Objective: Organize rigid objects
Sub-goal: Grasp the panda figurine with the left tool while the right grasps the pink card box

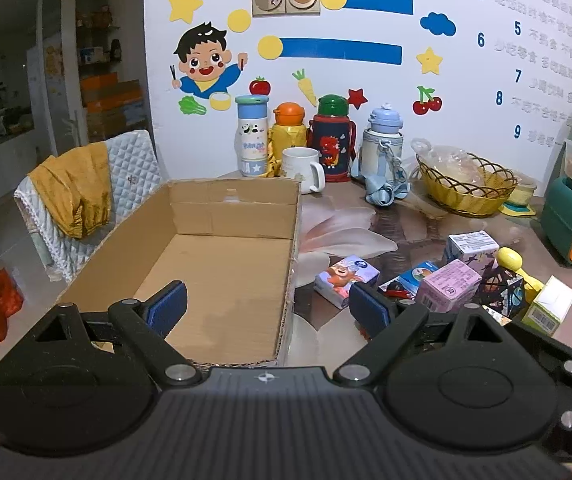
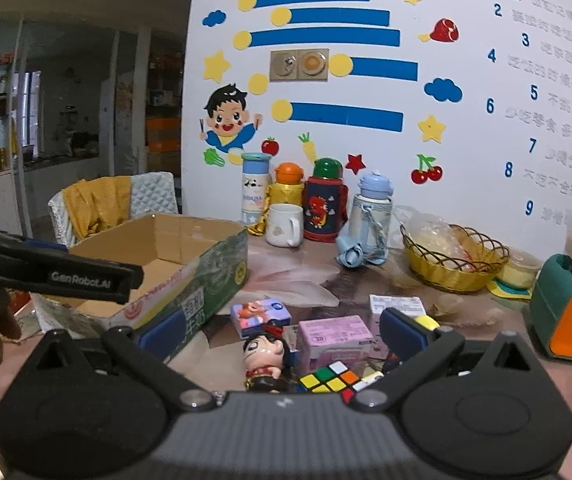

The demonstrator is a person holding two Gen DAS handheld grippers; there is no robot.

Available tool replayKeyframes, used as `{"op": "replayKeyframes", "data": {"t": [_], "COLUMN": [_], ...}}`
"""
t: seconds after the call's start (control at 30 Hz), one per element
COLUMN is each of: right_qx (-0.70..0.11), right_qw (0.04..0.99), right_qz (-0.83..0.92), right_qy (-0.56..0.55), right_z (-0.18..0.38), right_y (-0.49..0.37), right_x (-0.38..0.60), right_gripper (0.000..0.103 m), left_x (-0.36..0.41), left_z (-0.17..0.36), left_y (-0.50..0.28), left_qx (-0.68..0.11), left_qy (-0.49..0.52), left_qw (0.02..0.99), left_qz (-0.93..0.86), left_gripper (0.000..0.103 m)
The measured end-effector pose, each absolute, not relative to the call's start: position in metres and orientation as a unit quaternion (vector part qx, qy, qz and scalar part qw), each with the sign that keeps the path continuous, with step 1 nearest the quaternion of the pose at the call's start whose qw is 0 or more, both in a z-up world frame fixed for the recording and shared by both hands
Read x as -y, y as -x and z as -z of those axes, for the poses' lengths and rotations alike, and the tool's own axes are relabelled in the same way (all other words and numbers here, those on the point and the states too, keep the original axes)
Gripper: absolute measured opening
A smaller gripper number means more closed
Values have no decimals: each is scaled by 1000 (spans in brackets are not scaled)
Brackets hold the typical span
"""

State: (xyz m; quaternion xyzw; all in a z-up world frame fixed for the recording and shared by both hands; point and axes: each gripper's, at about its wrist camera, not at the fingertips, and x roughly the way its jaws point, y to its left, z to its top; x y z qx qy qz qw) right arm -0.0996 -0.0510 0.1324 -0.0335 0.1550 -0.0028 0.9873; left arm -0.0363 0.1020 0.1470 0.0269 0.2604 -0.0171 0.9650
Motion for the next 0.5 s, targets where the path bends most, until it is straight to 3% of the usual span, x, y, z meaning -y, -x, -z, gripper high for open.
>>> {"op": "replayKeyframes", "data": {"t": [0.5], "right_qx": [-167], "right_qw": [985], "right_qz": [29], "right_qy": [27], "right_z": [-123], "right_y": [113], "right_x": [63], "right_gripper": [102], "left_x": [-99], "left_z": [-146], "left_y": [36], "left_qx": [-254], "left_qy": [-36], "left_qw": [964], "left_qz": [63], "left_gripper": [103]}}
